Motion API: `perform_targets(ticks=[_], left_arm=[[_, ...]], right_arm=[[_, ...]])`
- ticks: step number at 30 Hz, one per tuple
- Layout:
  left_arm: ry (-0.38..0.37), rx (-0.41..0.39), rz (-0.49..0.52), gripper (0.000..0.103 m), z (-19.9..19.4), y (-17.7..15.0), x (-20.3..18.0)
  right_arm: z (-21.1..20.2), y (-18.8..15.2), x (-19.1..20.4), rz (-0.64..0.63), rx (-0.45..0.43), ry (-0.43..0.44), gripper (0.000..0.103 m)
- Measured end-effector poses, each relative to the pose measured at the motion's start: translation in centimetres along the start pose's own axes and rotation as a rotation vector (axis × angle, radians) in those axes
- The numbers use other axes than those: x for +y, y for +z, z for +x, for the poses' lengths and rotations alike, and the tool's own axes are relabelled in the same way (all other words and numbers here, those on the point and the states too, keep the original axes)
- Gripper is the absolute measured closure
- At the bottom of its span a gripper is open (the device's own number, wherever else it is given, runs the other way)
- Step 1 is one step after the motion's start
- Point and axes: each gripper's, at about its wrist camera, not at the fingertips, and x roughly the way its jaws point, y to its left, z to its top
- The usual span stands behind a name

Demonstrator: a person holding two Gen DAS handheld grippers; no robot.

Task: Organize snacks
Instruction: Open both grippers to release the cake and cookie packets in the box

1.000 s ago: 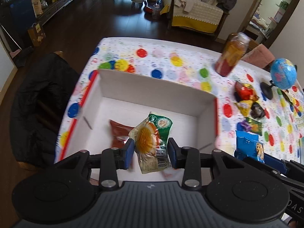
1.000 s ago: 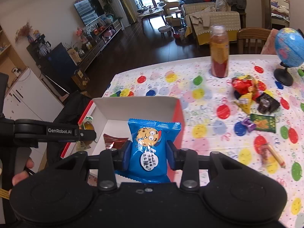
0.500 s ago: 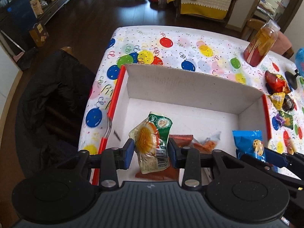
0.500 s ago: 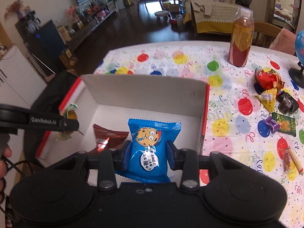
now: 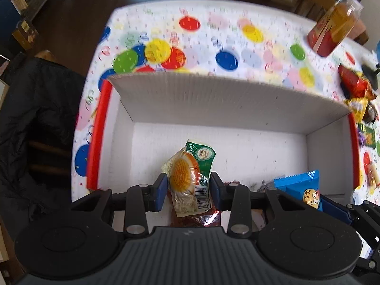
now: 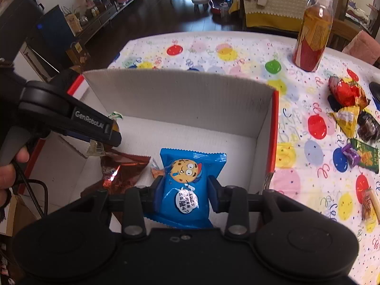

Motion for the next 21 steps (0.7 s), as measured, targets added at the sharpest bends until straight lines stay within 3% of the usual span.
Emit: perform_targets(ticks=[7, 12, 16, 21], left_arm=[[-0.006, 0.033, -0.001, 0.066, 0.6, 0.3, 0.1], [-0.006, 0.010, 0.006, 0.061, -0.4, 0.1, -0.1], [-0.006, -0.019, 0.010, 0.049, -1.5, -0.5, -0.3], [-0.030, -0.051, 0.000, 0.049, -3.5, -1.6, -0.3]], right_arm=[[0.2, 0.2, 0.3, -0.021, 0.011, -0.015, 0.065], [0.1, 0.2, 0.0, -0.011, 0.012, -0.019, 0.060], [-0.7, 0.0, -0.5, 0.006, -0.001, -0.006, 0.052], [-2.4, -0.4, -0.7, 0.018, -0.021, 0.018, 0.046]])
